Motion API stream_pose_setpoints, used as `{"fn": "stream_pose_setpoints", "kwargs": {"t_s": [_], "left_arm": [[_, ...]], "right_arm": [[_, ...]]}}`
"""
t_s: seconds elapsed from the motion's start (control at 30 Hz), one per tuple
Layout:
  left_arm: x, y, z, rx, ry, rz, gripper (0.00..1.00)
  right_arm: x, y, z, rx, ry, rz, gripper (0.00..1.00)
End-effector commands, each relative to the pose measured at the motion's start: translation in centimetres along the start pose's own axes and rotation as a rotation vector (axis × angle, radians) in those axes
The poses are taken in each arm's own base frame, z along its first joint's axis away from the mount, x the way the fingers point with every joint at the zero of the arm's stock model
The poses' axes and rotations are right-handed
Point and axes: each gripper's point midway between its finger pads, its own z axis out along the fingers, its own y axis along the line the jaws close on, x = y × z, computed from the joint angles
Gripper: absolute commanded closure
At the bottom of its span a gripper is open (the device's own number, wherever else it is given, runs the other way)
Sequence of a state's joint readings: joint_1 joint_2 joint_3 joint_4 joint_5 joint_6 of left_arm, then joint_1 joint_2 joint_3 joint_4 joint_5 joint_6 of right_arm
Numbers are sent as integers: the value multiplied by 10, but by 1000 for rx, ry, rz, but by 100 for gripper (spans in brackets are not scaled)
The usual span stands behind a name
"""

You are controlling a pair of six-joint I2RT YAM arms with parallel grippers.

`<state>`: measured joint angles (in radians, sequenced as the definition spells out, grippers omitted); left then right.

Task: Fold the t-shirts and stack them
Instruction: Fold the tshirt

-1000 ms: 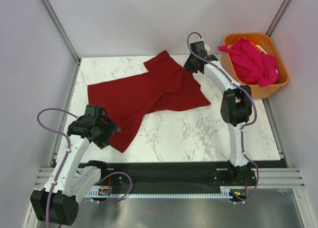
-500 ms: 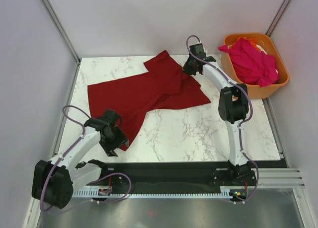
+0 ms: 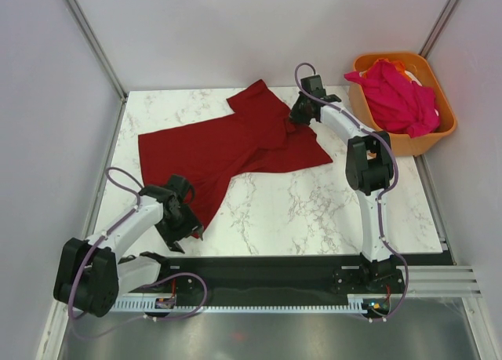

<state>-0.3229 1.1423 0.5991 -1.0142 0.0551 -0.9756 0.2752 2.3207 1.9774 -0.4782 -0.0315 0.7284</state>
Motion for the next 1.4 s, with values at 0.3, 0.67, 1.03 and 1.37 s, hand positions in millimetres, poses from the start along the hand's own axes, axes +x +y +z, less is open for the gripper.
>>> {"fn": "stream_pose_setpoints", "kwargs": {"t_s": [0.3, 0.67, 1.03, 1.37], "left_arm": [[-83, -38, -14, 66, -379, -162, 42], [-69, -31, 3, 81, -329, -140, 39], [-64, -24, 7, 81, -329, -137, 39], [-50, -17, 24, 7, -282, -80, 39]], "right_arm": [[-14, 14, -21, -64, -41, -4, 100], [-18, 2, -20, -47, -44, 8, 100], [-12, -2, -13, -41, -30, 13, 100], [-12, -7, -13, -29, -30, 15, 100]]}}
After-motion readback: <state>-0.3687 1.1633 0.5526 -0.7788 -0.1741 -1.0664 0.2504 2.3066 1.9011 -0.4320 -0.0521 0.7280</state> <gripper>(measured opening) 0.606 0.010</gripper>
